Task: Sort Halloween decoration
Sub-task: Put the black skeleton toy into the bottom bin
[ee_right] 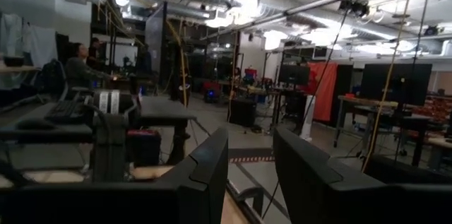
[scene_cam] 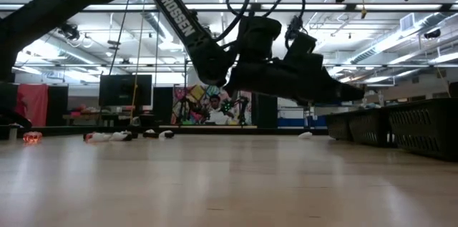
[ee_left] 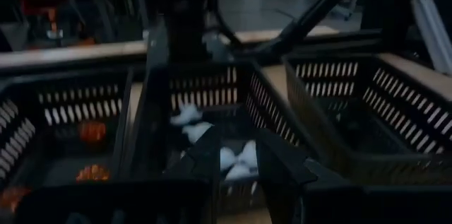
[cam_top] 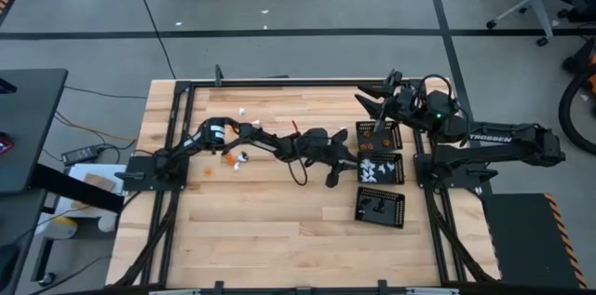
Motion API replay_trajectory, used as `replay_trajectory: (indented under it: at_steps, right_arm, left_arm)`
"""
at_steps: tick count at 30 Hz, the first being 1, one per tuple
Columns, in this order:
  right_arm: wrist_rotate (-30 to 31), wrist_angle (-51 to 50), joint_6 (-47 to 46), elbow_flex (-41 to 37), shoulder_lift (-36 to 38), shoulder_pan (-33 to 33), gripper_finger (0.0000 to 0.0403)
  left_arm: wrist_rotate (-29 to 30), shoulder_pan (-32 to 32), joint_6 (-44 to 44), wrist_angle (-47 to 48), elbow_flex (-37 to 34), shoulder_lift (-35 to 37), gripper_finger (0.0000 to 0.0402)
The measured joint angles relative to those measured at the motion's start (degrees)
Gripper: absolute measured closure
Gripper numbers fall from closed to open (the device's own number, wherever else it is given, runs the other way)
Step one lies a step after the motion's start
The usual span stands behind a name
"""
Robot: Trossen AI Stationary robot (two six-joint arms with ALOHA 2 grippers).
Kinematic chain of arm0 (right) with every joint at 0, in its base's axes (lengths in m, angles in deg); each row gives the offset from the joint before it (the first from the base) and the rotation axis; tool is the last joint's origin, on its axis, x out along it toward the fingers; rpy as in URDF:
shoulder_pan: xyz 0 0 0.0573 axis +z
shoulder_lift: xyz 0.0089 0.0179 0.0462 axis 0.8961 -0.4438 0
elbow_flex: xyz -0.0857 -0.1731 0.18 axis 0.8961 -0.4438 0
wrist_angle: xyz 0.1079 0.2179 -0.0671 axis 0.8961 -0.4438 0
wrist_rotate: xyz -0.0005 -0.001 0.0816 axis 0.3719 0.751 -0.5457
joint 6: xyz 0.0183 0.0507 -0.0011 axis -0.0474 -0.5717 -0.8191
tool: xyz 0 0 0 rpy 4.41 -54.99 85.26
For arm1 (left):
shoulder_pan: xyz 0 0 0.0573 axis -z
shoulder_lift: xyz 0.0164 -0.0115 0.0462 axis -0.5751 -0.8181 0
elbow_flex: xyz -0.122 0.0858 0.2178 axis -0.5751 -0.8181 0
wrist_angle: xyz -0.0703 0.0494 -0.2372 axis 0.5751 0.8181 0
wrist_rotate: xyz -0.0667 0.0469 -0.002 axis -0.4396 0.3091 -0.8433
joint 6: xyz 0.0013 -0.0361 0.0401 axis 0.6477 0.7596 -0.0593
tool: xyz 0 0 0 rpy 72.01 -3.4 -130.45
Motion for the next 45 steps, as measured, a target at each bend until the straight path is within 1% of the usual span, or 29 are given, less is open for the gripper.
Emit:
replay_trajectory:
  at_steps: [3, 6, 9, 11, 14, 17, 19, 24, 27, 30, 32, 36, 40, 45]
  right_arm:
    - [0.0, -2.7, 0.1, 0.0, 1.6, 0.4, 0.0284]
    - [0.0, -4.0, 0.1, 0.0, 3.7, 1.0, 0.0284]
    - [0.0, -7.5, 0.7, 0.0, 5.4, 1.1, 0.0284]
    - [0.7, -10.1, 1.6, 0.0, 6.3, 1.1, 0.0284]
    - [3.1, -12.6, 3.3, 0.0, 6.9, 1.1, 0.0284]
    - [4.4, -12.4, 5.6, 0.0, 6.8, 1.1, 0.0284]
    - [4.5, -12.0, 7.7, 0.0, 6.8, 0.9, 0.0284]
    - [4.4, -8.9, 11.2, 0.0, 5.1, -0.5, 0.0284]
    - [3.6, -4.9, 12.1, 0.0, 1.6, -1.8, 0.0284]
    - [-0.5, 0.2, 12.1, 0.1, -3.7, -3.3, 0.0284]
    - [-2.4, 1.7, 11.8, 1.3, -8.1, -4.0, 0.0284]
    - [-3.4, 1.5, 11.7, 5.8, -17.4, -4.4, 0.0284]
    - [-3.6, 0.5, 11.5, 10.0, -26.8, -4.4, 0.0284]
    - [-4.3, 0.7, 7.2, 15.1, -36.1, -4.3, 0.0284]
  left_arm:
    - [-0.1, 0.2, 0.0, -2.7, 0.0, 0.1, 0.0325]
    - [-0.2, 0.1, 0.0, -2.4, 0.0, 1.1, 0.0325]
    - [-0.1, -0.5, -0.1, 0.2, -0.1, 2.7, 0.0325]
    - [1.3, -0.9, -1.1, 2.1, -1.4, 4.6, 0.0325]
    - [7.6, -1.2, -3.8, 1.8, -7.0, 9.0, 0.0325]
    - [13.6, -1.3, -5.9, 0.4, -13.9, 14.1, 0.0325]
    - [15.5, -1.3, -6.3, 0.0, -18.2, 17.5, 0.0325]
    - [16.2, -1.3, -4.1, -2.5, -29.2, 25.0, 0.0325]
    - [19.4, -1.3, -1.1, -6.4, -35.6, 28.6, 0.0324]
    - [21.3, -1.3, 2.0, -8.0, -41.2, 32.6, 0.0324]
    - [21.4, -1.3, 3.9, -7.9, -44.6, 35.7, 0.0324]
    - [22.0, -0.4, 6.1, -8.0, -50.4, 41.6, 0.0324]
    - [25.3, 0.6, 6.3, -7.9, -55.9, 47.5, 0.0324]
    - [26.1, 1.1, 4.4, -8.0, -62.6, 54.9, 0.0324]
